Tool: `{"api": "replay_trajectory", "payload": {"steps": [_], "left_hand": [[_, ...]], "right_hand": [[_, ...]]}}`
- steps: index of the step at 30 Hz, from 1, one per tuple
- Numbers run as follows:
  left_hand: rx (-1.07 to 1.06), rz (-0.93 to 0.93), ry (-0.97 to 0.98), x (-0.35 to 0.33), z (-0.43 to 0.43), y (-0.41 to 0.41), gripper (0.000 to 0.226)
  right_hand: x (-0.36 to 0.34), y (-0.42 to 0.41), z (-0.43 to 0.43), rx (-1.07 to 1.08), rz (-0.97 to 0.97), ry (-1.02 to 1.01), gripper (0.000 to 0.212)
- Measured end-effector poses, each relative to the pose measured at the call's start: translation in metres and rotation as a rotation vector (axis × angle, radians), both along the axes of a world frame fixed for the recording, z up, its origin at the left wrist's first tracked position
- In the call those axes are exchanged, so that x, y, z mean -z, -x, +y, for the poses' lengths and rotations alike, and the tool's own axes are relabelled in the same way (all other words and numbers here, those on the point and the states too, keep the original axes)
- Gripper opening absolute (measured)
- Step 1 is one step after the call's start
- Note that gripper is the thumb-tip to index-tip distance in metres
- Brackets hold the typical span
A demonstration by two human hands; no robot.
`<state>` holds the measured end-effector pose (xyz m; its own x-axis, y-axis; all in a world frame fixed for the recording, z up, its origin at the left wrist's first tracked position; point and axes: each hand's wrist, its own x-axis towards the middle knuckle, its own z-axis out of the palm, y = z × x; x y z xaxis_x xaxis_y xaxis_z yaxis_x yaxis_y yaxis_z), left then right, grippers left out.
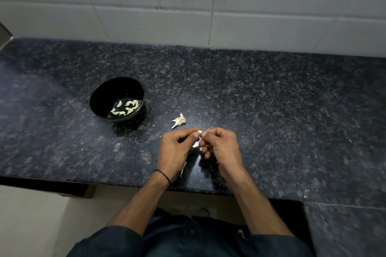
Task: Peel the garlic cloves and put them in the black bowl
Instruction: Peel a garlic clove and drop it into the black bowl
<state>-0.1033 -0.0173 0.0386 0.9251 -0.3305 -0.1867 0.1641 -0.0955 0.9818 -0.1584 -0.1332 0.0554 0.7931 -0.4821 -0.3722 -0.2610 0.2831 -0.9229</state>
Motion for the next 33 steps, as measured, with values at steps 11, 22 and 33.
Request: {"api": "replay_trajectory", "payload": {"steps": [11, 22, 33], "left_hand": [[-0.012, 0.049, 0.027, -0.002, -0.007, 0.002, 0.012], [-0.036, 0.126, 0.040, -0.002, -0.009, -0.004, 0.017], [0.102, -0.115, -0.239, -0.005, -0.007, -0.012, 0.018]], "right_hand": [[0.004, -0.001, -0.002, 0.029, 0.019, 0.028, 0.015], [0.012, 0.002, -0.011, 0.004, 0.064, 0.219, 0.027], [0.015, -0.007, -0.013, -0.133, -0.092, 0.483, 0.005]]}}
